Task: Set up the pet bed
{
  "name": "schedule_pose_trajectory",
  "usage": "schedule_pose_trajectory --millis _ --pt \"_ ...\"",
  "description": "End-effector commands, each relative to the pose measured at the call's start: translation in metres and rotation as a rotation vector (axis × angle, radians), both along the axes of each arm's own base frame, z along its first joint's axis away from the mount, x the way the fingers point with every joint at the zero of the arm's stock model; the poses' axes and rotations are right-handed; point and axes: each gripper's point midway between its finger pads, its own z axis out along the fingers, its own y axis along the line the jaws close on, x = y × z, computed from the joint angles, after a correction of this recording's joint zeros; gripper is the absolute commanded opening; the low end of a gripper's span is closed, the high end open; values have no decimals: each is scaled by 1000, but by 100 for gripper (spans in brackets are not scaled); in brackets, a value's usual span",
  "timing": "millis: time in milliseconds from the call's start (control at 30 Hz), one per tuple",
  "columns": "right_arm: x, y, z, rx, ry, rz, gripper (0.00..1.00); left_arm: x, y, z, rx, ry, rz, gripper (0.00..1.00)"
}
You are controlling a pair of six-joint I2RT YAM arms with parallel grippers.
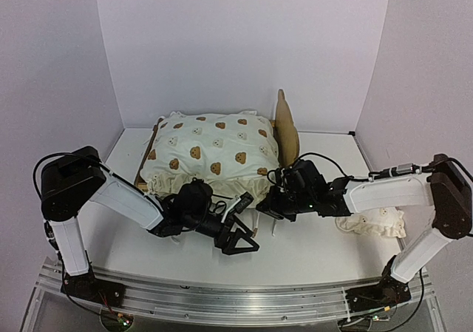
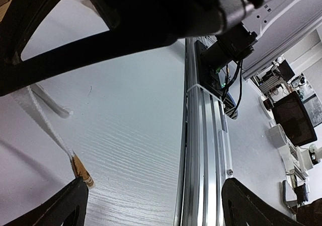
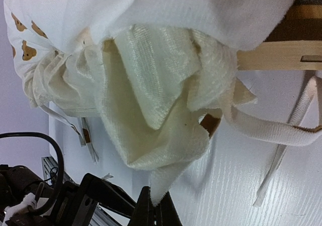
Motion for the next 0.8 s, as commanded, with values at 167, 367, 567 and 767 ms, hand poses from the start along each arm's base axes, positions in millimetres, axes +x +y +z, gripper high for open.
schedule_pose_trajectory --millis 167,367,567,767 --pt "1 -1 16 27 -61 7 0 17 -13 11 -37 -24 77 88" --pt "0 2 20 45 -66 21 0 22 -16 4 -35 -29 100 78" --pt "-7 10 35 94 -66 76 0 35 -17 -7 -4 -68 158 75" --pt "-12 20 42 131 -51 127 0 41 -22 -1 -25 -75 176 54"
